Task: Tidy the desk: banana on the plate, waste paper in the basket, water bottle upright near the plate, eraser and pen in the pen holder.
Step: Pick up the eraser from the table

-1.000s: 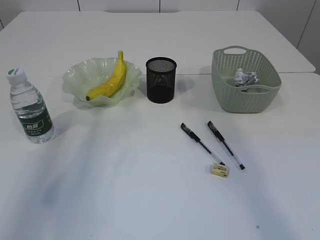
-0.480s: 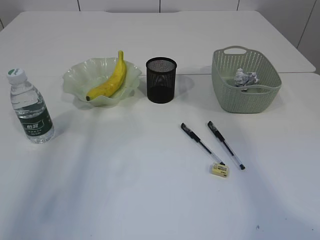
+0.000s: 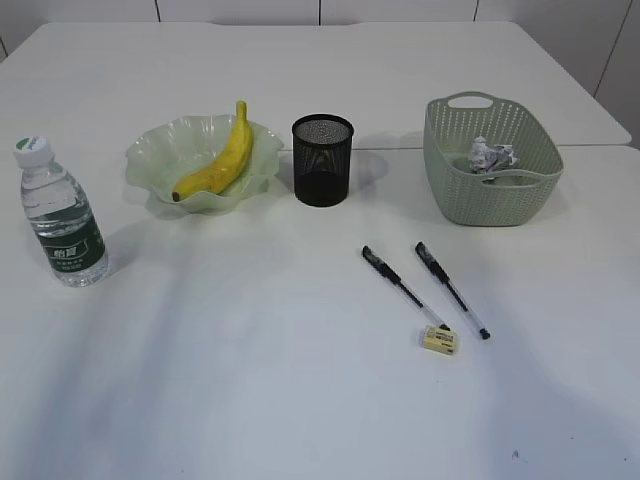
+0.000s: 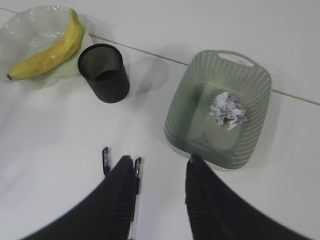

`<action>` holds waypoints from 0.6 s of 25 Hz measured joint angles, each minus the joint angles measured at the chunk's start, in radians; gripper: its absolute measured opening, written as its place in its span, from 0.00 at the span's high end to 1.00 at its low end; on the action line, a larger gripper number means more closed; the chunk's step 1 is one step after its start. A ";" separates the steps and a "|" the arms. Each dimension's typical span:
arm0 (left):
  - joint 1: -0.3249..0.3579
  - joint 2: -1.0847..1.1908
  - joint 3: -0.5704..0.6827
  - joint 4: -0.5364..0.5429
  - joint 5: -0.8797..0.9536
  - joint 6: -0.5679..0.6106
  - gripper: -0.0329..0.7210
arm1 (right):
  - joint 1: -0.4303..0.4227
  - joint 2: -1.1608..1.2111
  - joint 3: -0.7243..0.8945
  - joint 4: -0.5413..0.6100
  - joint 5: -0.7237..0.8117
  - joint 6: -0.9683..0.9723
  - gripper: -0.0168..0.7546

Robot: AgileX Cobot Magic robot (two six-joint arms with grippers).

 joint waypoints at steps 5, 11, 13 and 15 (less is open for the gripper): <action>0.000 0.000 -0.053 0.000 0.046 0.000 0.27 | 0.000 0.060 0.000 0.036 -0.001 -0.038 0.64; 0.000 0.000 -0.068 0.000 0.071 0.000 0.27 | 0.036 0.112 0.044 0.011 -0.008 -0.111 0.64; 0.000 0.000 -0.068 0.000 0.092 0.000 0.27 | 0.085 0.121 0.067 -0.010 -0.010 -0.148 0.64; 0.000 -0.003 -0.068 0.002 0.115 0.000 0.27 | 0.141 0.125 0.091 -0.033 -0.012 -0.186 0.64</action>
